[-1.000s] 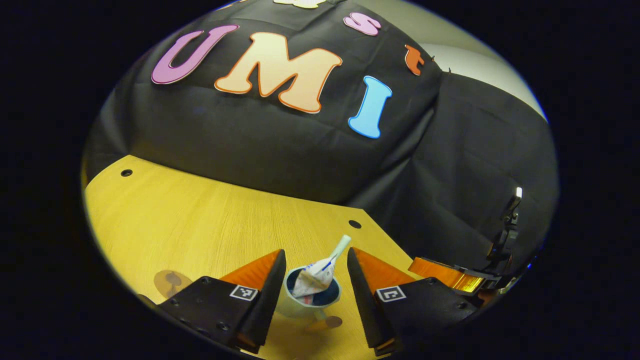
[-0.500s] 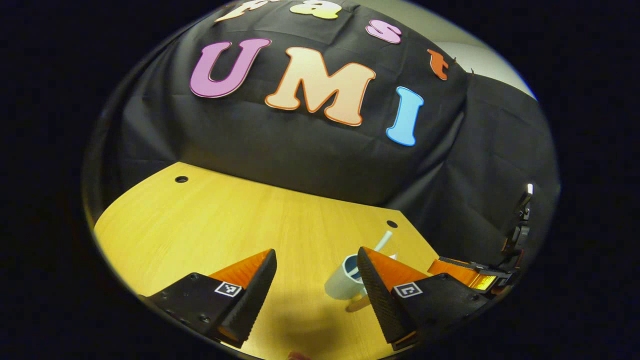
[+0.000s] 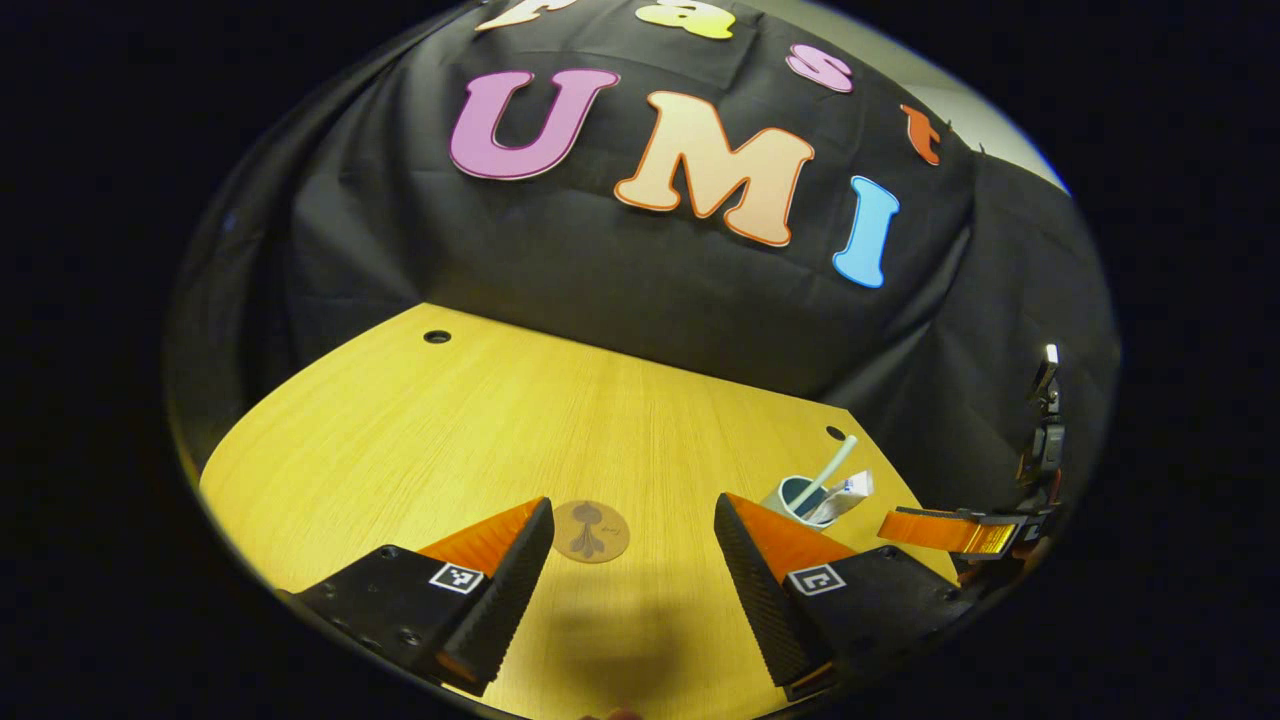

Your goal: Put the toothbrush and toothpaste on the desktop into the cup, then pick up the cup and place it on the coaster on the desktop.

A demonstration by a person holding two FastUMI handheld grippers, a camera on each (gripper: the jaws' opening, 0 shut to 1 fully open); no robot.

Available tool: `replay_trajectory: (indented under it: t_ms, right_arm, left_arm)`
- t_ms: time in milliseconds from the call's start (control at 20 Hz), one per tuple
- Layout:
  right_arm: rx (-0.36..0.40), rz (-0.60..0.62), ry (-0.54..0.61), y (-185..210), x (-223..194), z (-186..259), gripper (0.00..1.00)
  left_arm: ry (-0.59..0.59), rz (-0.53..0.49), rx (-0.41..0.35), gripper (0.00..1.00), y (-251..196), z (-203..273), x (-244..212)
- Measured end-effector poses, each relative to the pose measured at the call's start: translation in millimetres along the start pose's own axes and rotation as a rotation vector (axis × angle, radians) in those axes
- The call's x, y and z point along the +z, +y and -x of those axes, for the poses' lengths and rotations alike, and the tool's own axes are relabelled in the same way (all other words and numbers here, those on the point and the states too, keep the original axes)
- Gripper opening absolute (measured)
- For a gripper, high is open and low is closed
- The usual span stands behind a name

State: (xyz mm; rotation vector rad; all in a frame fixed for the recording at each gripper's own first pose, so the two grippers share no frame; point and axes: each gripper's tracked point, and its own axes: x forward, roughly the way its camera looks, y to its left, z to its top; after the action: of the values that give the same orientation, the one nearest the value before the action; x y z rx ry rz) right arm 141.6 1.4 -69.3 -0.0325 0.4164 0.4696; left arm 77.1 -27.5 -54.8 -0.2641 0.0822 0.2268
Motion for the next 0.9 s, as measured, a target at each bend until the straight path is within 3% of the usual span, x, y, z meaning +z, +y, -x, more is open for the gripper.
replay_trajectory:
  t_ms: [250,300,350,550,900]
  right_arm:
    - [-0.079,-0.018,0.103,12.0,-12.5,-20.4,0.98]
    - [-0.103,-0.026,0.13,10.3,-15.3,-26.0,0.93]
    - [-0.125,-0.028,0.15,7.7,-17.3,-31.3,0.98]
    - [-0.164,-0.056,0.249,10.1,-28.9,-47.9,0.98]
    - [-0.248,0.045,0.429,5.9,-48.4,-67.4,0.98]
  left_arm:
    - [0.079,0.023,-0.045,0.94,28.2,-5.1,-14.2]
    - [0.093,0.013,-0.042,0.94,40.3,-7.4,-15.3]
    - [0.101,0.007,-0.038,0.94,49.1,-8.3,-14.5]
    - [0.115,0.022,-0.034,0.94,80.9,-10.1,-11.2]
    - [0.169,0.04,0.014,0.95,133.0,-5.7,-21.6]
